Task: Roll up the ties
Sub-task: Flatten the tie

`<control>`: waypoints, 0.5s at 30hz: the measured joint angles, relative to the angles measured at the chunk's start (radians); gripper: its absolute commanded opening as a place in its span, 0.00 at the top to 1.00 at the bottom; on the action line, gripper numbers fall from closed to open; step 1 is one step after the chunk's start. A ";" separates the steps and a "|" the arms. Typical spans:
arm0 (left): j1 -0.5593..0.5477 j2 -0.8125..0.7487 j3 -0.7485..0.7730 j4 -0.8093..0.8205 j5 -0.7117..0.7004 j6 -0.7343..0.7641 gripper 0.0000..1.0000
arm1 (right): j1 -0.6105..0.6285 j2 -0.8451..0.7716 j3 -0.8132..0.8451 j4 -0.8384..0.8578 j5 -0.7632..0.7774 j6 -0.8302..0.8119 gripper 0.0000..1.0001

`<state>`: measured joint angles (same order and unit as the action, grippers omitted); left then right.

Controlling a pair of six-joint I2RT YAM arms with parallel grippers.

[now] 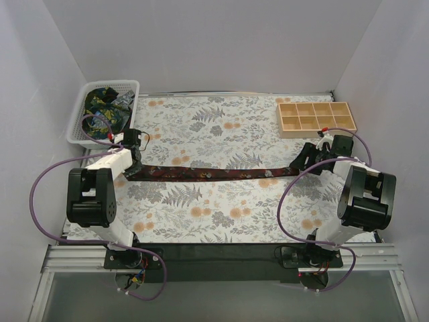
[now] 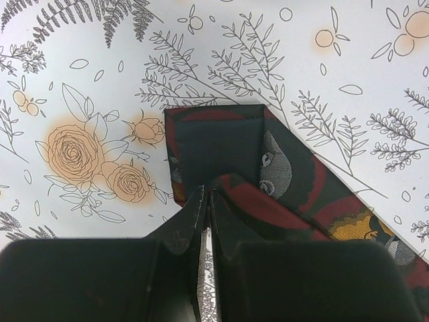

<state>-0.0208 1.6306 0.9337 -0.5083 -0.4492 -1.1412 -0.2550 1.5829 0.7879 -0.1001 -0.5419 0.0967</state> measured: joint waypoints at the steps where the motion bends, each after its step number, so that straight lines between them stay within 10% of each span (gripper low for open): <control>1: 0.000 0.002 0.000 0.002 0.002 0.001 0.94 | 0.000 0.005 0.000 0.001 -0.003 0.000 0.46; 15: 0.000 0.024 0.050 0.006 0.020 0.006 0.93 | 0.000 0.032 -0.001 0.007 -0.008 -0.005 0.62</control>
<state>-0.0208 1.6543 0.9840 -0.5018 -0.4290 -1.1347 -0.2550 1.6150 0.7872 -0.0929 -0.5495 0.0917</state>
